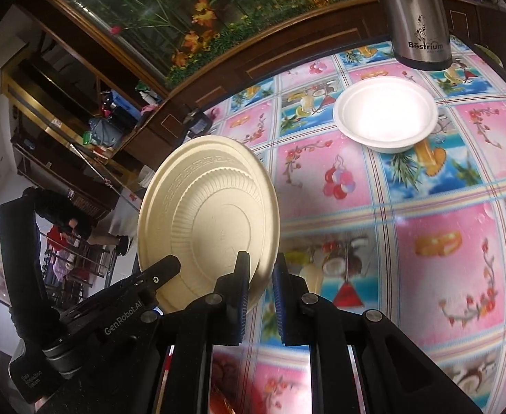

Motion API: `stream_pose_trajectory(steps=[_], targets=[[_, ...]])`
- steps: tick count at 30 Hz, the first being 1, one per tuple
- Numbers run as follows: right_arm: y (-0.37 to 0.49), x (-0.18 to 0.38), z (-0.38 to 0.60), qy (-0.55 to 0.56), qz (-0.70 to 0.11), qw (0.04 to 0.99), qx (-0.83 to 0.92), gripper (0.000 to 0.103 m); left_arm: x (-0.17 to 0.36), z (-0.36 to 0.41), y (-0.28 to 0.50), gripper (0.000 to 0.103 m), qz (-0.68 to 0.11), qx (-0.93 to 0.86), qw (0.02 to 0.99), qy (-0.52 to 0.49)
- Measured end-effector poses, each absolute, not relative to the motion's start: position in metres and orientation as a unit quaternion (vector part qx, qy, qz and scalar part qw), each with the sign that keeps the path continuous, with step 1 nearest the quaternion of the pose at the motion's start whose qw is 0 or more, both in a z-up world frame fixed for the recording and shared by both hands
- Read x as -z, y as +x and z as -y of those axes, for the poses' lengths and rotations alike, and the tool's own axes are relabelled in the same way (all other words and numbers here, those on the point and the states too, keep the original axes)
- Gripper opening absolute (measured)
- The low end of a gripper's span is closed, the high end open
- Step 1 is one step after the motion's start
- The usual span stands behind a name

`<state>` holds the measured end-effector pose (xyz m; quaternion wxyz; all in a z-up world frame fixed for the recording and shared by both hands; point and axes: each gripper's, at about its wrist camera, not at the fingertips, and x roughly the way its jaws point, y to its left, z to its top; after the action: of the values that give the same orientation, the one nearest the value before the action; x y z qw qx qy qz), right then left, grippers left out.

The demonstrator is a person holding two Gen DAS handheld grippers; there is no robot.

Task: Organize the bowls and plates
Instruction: 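Lift the second beige plate and carry it toward the plate stack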

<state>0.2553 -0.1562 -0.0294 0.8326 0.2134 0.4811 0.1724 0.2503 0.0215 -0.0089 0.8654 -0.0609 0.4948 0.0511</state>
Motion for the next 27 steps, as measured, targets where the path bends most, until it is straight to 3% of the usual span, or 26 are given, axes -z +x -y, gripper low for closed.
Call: stream_pose_trajectory(steps=[27], targets=[[0.139, 0.014, 0.201, 0.212, -0.446, 0.856, -0.155, 0.013, 0.009, 0.018, 0.157, 0.015, -0.468, -0.015, 0.881, -0.057]])
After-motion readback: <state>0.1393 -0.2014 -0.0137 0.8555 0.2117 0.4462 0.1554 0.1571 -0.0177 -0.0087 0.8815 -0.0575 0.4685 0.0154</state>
